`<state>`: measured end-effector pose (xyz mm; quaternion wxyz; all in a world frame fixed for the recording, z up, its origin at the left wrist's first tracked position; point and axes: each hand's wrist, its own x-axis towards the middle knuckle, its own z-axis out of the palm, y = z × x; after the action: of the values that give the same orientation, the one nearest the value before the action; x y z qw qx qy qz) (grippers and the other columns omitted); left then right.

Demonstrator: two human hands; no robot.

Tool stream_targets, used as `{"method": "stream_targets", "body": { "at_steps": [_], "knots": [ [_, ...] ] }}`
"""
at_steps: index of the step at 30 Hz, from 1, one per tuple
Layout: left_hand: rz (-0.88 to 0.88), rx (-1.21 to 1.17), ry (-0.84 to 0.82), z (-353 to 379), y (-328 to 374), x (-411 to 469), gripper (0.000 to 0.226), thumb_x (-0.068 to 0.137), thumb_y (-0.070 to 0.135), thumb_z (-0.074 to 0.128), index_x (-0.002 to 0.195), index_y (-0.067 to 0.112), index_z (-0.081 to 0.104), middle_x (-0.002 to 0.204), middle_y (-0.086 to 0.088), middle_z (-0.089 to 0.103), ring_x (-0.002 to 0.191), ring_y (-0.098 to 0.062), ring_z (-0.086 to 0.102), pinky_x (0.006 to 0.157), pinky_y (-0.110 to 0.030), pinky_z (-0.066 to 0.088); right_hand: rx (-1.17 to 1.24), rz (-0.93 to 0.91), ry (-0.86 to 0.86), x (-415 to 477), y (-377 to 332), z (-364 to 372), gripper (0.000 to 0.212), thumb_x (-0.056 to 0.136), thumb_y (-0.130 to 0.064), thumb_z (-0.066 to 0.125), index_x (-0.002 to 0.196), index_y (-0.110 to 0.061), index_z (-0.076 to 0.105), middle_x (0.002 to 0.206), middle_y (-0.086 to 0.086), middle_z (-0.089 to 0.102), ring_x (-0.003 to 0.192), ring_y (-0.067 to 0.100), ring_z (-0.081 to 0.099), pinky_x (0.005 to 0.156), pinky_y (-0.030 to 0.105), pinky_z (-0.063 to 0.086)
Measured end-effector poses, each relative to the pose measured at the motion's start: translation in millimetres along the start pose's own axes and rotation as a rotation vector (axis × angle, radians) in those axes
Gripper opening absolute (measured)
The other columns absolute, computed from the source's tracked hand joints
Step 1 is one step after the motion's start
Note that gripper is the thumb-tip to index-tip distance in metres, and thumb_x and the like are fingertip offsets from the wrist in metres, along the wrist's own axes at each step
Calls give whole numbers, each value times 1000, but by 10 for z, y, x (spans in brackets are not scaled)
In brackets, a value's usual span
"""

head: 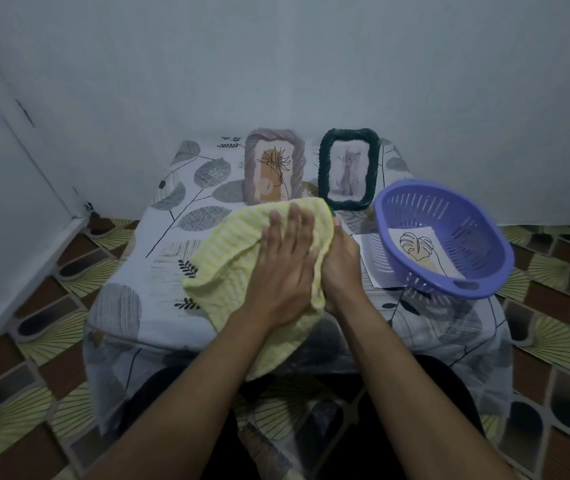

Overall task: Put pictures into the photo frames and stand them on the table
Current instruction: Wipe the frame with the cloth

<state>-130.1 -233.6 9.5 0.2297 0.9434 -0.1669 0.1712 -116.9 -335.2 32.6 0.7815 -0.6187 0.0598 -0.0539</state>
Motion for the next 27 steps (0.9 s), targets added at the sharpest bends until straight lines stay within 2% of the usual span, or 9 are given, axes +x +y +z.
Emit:
{"method": "stream_targets", "body": {
  "at_steps": [2,4,9,12,14,17,21,24,27],
  "knots": [
    [110,67,-35,8,-72,-121,63,99,52,-7,156,26,-6,165,3,-12,151,-21,-19,123,-41,-7,36,20,43,24,9,-67,42,107,-38,38,89,-16,70,84,0,75,88,18,71,88,44,56],
    [94,156,-72,29,-191,-203,63,98,57,-6,156,33,-9,164,10,-14,151,-19,-19,123,-45,-5,58,58,70,54,19,-127,43,106,-41,39,97,-13,71,94,6,76,95,26,71,91,50,55],
    [-331,171,-152,-15,-570,-178,68,85,73,-13,141,42,-37,154,6,-39,146,-32,-29,113,-61,-16,63,116,21,61,-31,-270,46,108,-40,35,119,-8,65,107,11,75,102,29,71,90,48,58],
    [-432,139,-150,-96,-627,-75,70,82,77,-14,135,41,-43,143,0,-50,143,-40,-32,112,-68,-14,20,140,-33,11,-22,-258,49,108,-41,34,120,-7,65,107,13,75,100,31,72,90,51,57],
    [-409,137,-85,-144,-563,16,74,83,76,-12,139,37,-41,144,-4,-50,142,-40,-34,112,-66,-17,18,148,-46,-27,-27,-210,48,107,-42,35,119,-8,67,109,17,74,101,33,71,91,54,55],
    [-275,147,-25,-197,-349,108,81,86,75,-12,152,31,-24,155,-8,-38,143,-35,-36,110,-58,-27,7,151,-86,-62,5,-117,47,106,-43,38,112,-9,70,114,26,69,107,40,67,95,62,49],
    [-32,217,-47,-150,-83,61,80,92,66,-13,158,23,0,166,-9,6,153,-27,2,120,-54,-8,30,194,-103,-71,9,-90,46,108,-39,37,112,-7,70,110,21,73,105,37,70,94,54,54],
    [67,259,-84,-144,-185,28,70,95,64,-8,156,30,-10,167,-3,-4,153,-22,-7,120,-53,-7,35,192,-109,-86,7,-151,48,107,-41,38,120,-5,67,112,18,73,105,33,70,94,51,55],
    [9,272,-74,-201,-412,-4,67,89,73,-9,149,46,-21,162,7,-20,151,-24,-16,118,-57,-12,15,158,-70,-60,-50,-183,48,106,-42,40,111,-5,70,108,27,70,100,45,67,86,53,54]
  ]
}}
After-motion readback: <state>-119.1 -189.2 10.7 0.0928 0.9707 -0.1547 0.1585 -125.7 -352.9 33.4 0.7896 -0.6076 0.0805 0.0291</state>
